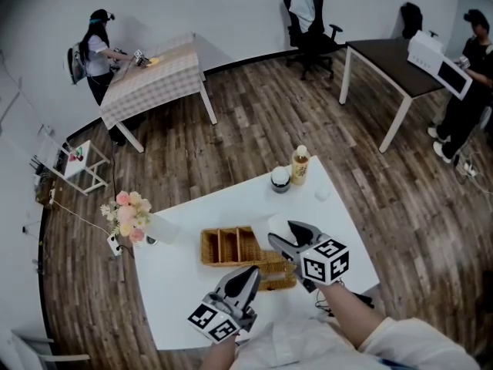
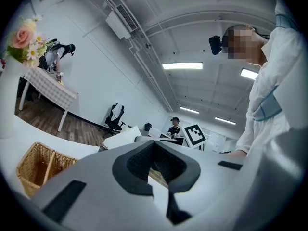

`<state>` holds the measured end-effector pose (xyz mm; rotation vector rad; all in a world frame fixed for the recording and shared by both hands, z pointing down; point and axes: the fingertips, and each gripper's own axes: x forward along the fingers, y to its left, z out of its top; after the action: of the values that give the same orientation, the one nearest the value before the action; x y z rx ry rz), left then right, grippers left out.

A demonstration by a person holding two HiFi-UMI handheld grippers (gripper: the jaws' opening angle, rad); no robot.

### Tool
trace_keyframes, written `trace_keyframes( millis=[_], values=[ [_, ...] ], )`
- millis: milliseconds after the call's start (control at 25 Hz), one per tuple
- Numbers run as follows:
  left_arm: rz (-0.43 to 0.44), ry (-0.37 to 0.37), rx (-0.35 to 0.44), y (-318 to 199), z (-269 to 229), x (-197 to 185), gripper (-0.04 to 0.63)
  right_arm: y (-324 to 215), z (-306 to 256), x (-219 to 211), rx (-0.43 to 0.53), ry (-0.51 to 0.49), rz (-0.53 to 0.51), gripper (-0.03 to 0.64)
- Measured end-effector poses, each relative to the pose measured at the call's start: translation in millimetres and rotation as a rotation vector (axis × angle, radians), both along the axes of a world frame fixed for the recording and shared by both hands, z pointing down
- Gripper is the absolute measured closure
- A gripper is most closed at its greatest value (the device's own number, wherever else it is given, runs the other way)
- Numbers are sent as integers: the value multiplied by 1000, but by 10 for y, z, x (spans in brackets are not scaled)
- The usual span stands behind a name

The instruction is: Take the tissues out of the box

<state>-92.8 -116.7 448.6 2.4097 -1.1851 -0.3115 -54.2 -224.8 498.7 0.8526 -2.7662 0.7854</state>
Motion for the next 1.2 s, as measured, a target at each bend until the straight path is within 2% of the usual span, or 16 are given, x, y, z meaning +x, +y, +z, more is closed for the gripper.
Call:
trace_keyframes(
  millis=[120, 240, 600, 1200],
  values=[
    [5, -5, 11, -9, -54, 27, 594, 36, -200, 3, -11, -119, -32, 367],
    [9, -1, 23, -22, -99, 48, 594, 57, -332, 16, -25, -195, -40, 367],
    [19, 9, 38, -75, -174, 62, 594, 80, -599, -6, -38, -292, -53, 365],
    [40, 17, 43, -85, -213, 121, 594, 186, -742, -24, -228, -551, -115, 365]
  ],
)
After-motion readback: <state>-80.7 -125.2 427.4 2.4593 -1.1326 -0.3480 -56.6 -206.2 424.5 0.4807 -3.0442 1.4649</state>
